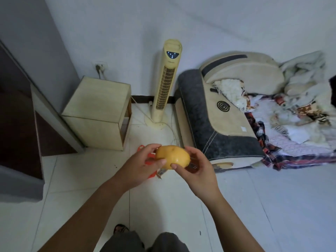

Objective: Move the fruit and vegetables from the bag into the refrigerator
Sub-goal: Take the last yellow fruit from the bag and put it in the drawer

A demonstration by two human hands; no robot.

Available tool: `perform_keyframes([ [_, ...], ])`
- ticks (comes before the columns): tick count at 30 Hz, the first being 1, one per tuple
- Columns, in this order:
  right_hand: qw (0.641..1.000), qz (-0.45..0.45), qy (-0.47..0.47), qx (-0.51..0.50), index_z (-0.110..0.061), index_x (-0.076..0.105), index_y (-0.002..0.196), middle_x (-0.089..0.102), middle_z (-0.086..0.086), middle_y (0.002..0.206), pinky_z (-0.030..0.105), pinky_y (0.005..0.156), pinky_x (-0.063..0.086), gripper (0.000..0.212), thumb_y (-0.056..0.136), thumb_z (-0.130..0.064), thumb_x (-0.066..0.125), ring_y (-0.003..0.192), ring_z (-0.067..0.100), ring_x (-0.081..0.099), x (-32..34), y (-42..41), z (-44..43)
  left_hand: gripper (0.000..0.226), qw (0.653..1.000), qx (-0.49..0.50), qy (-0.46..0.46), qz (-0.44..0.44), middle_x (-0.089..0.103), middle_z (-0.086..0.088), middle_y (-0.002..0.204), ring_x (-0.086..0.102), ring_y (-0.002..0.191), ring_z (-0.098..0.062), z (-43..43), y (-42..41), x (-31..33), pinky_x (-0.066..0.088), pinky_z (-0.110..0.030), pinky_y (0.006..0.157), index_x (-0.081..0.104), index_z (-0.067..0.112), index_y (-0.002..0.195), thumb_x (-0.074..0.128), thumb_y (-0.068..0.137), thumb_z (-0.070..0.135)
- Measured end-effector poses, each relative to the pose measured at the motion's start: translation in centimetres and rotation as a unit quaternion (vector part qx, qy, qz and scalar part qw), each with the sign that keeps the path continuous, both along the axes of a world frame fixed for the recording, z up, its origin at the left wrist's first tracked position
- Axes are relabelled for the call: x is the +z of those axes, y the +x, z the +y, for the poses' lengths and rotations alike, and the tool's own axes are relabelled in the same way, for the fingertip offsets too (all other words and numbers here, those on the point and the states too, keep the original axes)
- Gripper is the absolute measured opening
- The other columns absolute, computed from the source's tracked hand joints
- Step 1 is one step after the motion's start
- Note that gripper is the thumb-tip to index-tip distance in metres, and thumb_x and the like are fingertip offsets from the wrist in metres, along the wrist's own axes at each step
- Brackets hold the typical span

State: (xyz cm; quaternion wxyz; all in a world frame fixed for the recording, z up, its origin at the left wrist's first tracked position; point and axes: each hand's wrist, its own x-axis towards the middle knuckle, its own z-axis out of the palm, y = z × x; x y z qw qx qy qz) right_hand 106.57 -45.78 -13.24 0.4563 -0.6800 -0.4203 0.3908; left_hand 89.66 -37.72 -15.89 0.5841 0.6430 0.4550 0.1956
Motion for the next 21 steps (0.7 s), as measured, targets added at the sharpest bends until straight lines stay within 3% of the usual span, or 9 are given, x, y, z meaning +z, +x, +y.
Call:
perform_keyframes([
  [6, 0.999, -0.02, 0.018, 0.02, -0.029, 0.057, 0.113, 0.057, -0.006, 0.113, 0.008, 0.066, 0.048, 0.049, 0.071, -0.021, 0.081, 0.1, 0.006, 0.057, 1.8, 1.1, -3.7, 0.046, 0.999, 0.021, 0.038, 0.013, 0.05, 0.006, 0.128, 0.057, 0.108, -0.012, -4.1, 1.2, 1.8, 0.05, -0.039, 0.093, 0.045, 0.033, 0.128, 0.062, 0.086, 0.036],
  [12, 0.998, -0.021, 0.043, 0.027, -0.031, 0.058, 0.111, 0.056, -0.008, 0.114, 0.007, 0.066, 0.047, 0.047, 0.071, -0.019, 0.08, 0.102, 0.007, 0.055, 2.4, 3.2, -10.5, 0.063, 0.998, 0.005, 0.056, 0.028, 0.051, 0.009, 0.124, 0.054, 0.102, 0.001, -11.2, 2.0, 3.2, 0.045, -0.015, 0.071, 0.044, 0.035, 0.13, 0.052, 0.072, 0.062],
  [15, 0.998, -0.01, 0.05, 0.038, -0.032, 0.058, 0.109, 0.055, -0.01, 0.112, 0.005, 0.064, 0.046, 0.045, 0.072, -0.016, 0.079, 0.1, 0.006, 0.054, 2.2, 3.6, -13.3, 0.069, 0.996, 0.02, 0.073, 0.05, 0.051, 0.017, 0.123, 0.052, 0.101, 0.008, -14.7, 0.9, 3.6, 0.041, -0.011, 0.072, 0.044, 0.037, 0.129, 0.049, 0.07, 0.071],
  [19, 0.995, -0.02, 0.047, 0.086, -0.033, 0.057, 0.11, 0.055, -0.015, 0.113, 0.009, 0.068, 0.05, 0.048, 0.071, -0.017, 0.08, 0.101, 0.006, 0.056, 1.0, 2.0, -15.0, 0.057, 0.989, 0.091, 0.076, 0.093, 0.049, 0.019, 0.12, 0.047, 0.1, 0.012, -19.0, -2.7, 4.1, 0.039, -0.012, 0.074, 0.044, 0.037, 0.127, 0.048, 0.078, 0.066],
  [21, 0.991, -0.022, 0.04, 0.124, -0.034, 0.056, 0.113, 0.054, -0.014, 0.118, 0.014, 0.074, 0.053, 0.051, 0.071, -0.017, 0.08, 0.106, 0.007, 0.055, 0.4, 0.4, -15.2, 0.056, 0.981, 0.123, 0.079, 0.129, 0.049, 0.015, 0.125, 0.05, 0.105, 0.005, -20.7, -5.2, 4.3, 0.039, -0.014, 0.078, 0.043, 0.033, 0.131, 0.049, 0.081, 0.059],
])
